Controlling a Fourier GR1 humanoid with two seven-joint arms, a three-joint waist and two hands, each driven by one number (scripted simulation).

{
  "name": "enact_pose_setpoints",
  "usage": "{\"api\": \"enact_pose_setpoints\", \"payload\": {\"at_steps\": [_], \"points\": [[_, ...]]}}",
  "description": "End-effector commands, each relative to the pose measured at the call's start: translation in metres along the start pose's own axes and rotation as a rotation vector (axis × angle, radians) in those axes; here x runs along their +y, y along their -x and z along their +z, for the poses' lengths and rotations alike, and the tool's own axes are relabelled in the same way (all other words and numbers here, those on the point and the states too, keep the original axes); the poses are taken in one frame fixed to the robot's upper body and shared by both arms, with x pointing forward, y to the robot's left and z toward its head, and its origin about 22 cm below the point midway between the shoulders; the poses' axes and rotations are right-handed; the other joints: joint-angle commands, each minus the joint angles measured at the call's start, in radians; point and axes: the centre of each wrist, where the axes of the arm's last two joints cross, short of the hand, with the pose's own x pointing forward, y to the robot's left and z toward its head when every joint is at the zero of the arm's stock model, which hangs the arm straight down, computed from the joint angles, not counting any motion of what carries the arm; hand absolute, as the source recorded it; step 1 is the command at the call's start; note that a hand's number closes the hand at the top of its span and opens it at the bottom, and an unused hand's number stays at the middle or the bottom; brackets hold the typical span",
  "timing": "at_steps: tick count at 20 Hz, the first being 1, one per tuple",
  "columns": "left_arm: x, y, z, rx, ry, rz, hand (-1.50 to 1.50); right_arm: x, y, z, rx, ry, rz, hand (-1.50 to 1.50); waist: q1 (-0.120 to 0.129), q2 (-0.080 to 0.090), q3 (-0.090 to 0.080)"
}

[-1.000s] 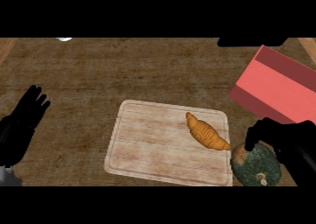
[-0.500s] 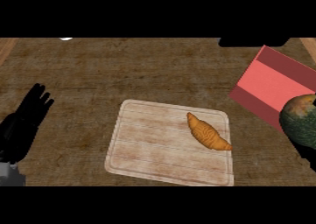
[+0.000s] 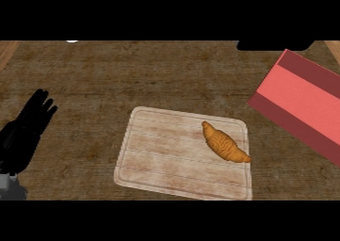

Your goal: Pick the squash from the cutting board and place it in the cardboard box

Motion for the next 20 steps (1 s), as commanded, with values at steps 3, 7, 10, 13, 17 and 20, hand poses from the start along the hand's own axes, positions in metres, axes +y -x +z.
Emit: {"api": "enact_pose_setpoints", "payload": {"at_steps": [3, 7, 10, 13, 17, 20], "points": [[0.012, -0.001, 0.004, -0.003, 0.015, 0.009, 0.0, 0.04, 0.027, -0.017, -0.022, 0.011, 0.016, 1.5, 0.004, 0.001, 0.0], [-0.005, -0.003, -0.005, -0.007, 0.001, 0.002, 0.0, 0.047, 0.068, -0.036, -0.022, 0.003, -0.025, 1.5, 0.003, 0.002, 0.001], [-0.009, 0.003, 0.005, 0.016, 0.032, 0.013, 0.0, 0.077, 0.072, -0.05, -0.024, -0.04, -0.012, 1.5, 0.009, 0.002, 0.0], [-0.006, -0.009, -0.005, 0.002, 0.001, 0.01, 0.0, 0.088, 0.088, -0.052, -0.011, -0.101, -0.057, 1.5, 0.003, 0.001, 0.0], [-0.014, -0.008, -0.01, -0.014, -0.004, -0.007, 0.0, 0.133, 0.111, -0.038, 0.108, -0.268, -0.068, 1.5, 0.0, 0.004, 0.0], [-0.002, -0.019, 0.008, 0.0, 0.01, 0.005, 0.0, 0.139, 0.135, -0.045, 0.205, -0.309, -0.082, -1.5, 0.011, 0.001, 0.001]]}}
